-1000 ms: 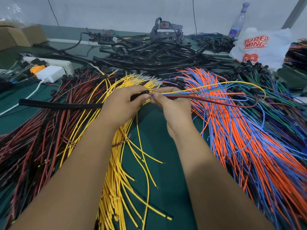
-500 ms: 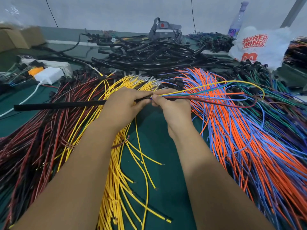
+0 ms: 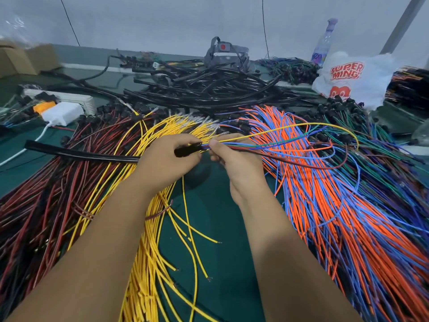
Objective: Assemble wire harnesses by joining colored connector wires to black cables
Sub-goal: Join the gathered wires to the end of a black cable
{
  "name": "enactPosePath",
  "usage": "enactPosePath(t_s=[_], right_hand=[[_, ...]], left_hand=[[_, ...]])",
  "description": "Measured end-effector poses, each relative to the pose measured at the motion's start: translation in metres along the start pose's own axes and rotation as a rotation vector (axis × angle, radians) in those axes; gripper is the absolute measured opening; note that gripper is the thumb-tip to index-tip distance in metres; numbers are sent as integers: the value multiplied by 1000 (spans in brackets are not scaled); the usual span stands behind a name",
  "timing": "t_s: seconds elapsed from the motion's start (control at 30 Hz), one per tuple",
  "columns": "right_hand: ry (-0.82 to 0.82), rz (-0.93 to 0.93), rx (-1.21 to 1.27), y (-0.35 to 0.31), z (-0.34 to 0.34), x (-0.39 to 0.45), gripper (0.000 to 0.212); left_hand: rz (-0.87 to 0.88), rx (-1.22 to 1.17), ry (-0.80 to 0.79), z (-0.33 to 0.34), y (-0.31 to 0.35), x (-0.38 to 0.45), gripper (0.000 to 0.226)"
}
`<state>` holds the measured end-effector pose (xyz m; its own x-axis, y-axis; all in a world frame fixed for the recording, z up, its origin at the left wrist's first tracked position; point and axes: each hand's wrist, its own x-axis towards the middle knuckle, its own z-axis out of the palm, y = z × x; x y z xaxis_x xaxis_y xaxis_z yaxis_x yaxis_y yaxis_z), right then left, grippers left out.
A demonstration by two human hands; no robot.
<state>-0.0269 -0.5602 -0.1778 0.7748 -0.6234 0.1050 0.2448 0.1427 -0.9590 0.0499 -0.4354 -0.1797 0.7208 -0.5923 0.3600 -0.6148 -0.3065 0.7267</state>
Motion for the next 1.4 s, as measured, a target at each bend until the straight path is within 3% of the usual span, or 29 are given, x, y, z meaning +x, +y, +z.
enactPosePath(t_s=[0.27,0.73,0.9,1.03,1.23,1.4], right_hand=[[-21,-85,-39,-1,0,0,21],[6,-74,-54,4,-1,4,25],[-34,-15,1,2,0,4,21],[-63,52,83,1,0,3,22],[-45,84,106,0,-1,4,15],[53,96,151,-5,3,5,21]], left_hand=[[16,96,11,1,-4,3,14],[122,238,7,2,0,1,15],[157,405,-47,2,-3,4,19],[160,362,-61,4,-2,4,11],[82,115,-27,3,-1,3,16],[125,175,-7,5,0,2,21]])
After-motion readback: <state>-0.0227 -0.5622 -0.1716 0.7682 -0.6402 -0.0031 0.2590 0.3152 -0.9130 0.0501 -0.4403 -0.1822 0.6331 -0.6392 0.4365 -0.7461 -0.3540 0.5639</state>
